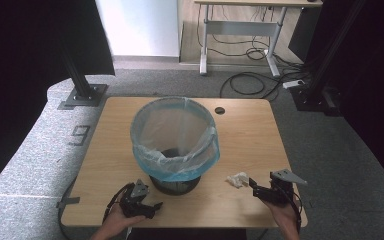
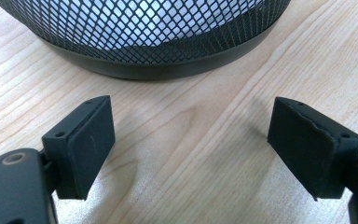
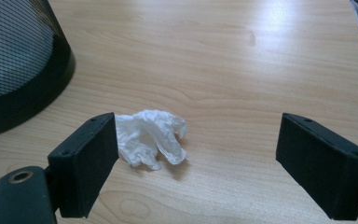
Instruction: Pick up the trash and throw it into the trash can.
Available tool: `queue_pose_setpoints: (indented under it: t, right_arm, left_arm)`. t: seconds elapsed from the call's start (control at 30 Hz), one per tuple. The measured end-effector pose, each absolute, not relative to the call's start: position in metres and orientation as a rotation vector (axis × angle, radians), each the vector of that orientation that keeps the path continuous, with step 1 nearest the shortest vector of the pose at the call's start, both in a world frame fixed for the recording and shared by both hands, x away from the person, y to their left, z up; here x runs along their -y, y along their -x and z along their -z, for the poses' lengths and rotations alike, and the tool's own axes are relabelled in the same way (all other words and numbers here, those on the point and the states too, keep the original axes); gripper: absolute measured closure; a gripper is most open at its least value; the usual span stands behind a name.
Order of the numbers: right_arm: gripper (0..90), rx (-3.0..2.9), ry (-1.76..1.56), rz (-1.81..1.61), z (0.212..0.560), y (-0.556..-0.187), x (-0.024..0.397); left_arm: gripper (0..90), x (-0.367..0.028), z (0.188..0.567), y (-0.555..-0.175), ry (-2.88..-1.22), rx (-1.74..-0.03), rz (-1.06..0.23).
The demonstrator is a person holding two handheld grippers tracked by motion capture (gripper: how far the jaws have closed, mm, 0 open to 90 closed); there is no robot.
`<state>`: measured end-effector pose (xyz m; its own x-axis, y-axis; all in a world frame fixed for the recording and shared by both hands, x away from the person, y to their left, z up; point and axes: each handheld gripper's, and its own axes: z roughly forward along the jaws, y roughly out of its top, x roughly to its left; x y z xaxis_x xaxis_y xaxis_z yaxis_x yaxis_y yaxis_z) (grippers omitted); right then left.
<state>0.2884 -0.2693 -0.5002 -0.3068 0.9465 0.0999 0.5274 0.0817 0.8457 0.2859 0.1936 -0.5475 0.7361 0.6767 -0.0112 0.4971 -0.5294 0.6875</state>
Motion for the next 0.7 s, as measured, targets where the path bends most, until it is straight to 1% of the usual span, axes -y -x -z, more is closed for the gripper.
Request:
queue_pose_setpoints:
  t: [0.3,0.7]
  right_arm:
    - [13.7,-1.900,-1.439,-1.159,0.4978,-0.2790,0.2671]
    - [16.9,-1.883,-1.453,-1.160,0.4988,-0.2810,0.2716]
  left_arm:
    - [14.7,-0.1935,0.5476,-0.2859,-2.243,-0.881,-0.336]
    - [14.7,-0.1935,0.5476,-0.2859,-2.243,-0.881,-0.336]
